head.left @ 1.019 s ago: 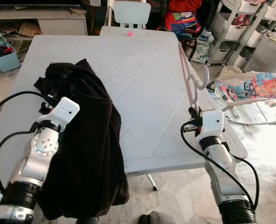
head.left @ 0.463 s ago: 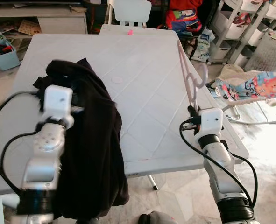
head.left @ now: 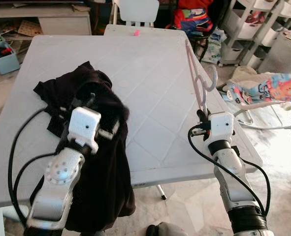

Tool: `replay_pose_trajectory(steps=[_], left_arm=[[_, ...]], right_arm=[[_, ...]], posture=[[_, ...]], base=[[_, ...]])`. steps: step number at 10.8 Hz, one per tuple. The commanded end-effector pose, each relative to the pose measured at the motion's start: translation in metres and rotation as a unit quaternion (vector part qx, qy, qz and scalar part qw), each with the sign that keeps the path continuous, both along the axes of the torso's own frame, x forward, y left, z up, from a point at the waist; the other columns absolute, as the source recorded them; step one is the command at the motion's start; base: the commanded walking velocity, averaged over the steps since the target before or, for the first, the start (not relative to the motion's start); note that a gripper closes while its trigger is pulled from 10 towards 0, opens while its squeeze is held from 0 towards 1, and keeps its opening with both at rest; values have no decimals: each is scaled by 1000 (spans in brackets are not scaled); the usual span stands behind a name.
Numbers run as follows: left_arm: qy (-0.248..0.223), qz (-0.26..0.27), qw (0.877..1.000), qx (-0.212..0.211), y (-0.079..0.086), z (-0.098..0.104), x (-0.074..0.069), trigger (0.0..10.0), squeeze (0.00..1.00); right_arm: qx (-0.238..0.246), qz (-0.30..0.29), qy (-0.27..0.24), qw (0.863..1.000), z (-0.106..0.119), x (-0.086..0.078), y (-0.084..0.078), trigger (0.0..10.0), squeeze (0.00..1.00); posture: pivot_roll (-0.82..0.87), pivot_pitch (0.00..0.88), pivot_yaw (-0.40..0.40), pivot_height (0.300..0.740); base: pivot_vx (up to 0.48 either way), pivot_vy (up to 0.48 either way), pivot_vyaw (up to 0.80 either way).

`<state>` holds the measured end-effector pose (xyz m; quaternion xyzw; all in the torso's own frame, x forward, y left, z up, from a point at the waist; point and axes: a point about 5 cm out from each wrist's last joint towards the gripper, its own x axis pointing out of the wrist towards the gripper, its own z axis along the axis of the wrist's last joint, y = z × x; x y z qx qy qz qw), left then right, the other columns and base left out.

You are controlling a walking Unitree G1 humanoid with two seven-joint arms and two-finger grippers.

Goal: Hang hanger

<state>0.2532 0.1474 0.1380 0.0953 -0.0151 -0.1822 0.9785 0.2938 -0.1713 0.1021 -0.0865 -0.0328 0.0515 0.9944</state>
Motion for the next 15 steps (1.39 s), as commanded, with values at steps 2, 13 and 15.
replay_pose_trajectory(steps=[2, 13, 15], left_arm=[[88, -12, 996, 9, 6, -24, -13, 10000, 1000], [204, 52, 973, 90, 49, -55, 23, 0, 0], [152, 80, 979, 107, 54, -51, 55, 0, 0]], right_arm=[[8, 3, 55, 998, -23, -5, 3, 10000, 0], [-1, 7, 56, 998, -24, -6, 3, 10000, 0], [-3, 6, 59, 998, -25, -5, 3, 10000, 0]], posture=[[42, 61, -72, 740], [8, 75, -75, 740], [11, 76, -87, 740]], base=[[0, 0, 0], [0, 0, 0], [0, 0, 0]])
